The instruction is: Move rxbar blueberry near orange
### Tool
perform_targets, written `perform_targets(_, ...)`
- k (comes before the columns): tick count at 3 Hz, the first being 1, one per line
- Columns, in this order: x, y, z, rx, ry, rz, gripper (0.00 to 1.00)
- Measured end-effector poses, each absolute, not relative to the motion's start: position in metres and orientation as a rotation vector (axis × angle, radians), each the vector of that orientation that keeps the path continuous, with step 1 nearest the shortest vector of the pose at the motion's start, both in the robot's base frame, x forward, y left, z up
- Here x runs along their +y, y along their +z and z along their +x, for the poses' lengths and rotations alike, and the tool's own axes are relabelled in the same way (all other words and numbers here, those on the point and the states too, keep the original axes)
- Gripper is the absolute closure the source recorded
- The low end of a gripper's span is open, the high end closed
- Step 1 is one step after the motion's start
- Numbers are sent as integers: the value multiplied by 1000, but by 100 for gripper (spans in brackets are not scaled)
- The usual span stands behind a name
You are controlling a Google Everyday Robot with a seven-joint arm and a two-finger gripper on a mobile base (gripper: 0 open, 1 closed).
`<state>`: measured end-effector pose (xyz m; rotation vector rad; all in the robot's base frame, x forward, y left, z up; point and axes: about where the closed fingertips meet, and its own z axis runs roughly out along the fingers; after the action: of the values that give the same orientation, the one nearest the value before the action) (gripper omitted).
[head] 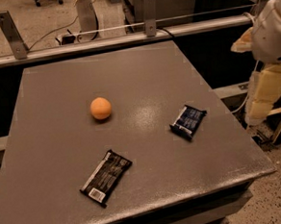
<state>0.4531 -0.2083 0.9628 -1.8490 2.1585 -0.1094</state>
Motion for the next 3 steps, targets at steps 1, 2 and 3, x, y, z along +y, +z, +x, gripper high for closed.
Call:
perform_targets(1,-173,918,481,1877,-37,-2164,0)
perform_targets(2,-143,893,489,1666,37,-2325,0)
perform_targets(3,-119,865,492,1509,40,-2496,0)
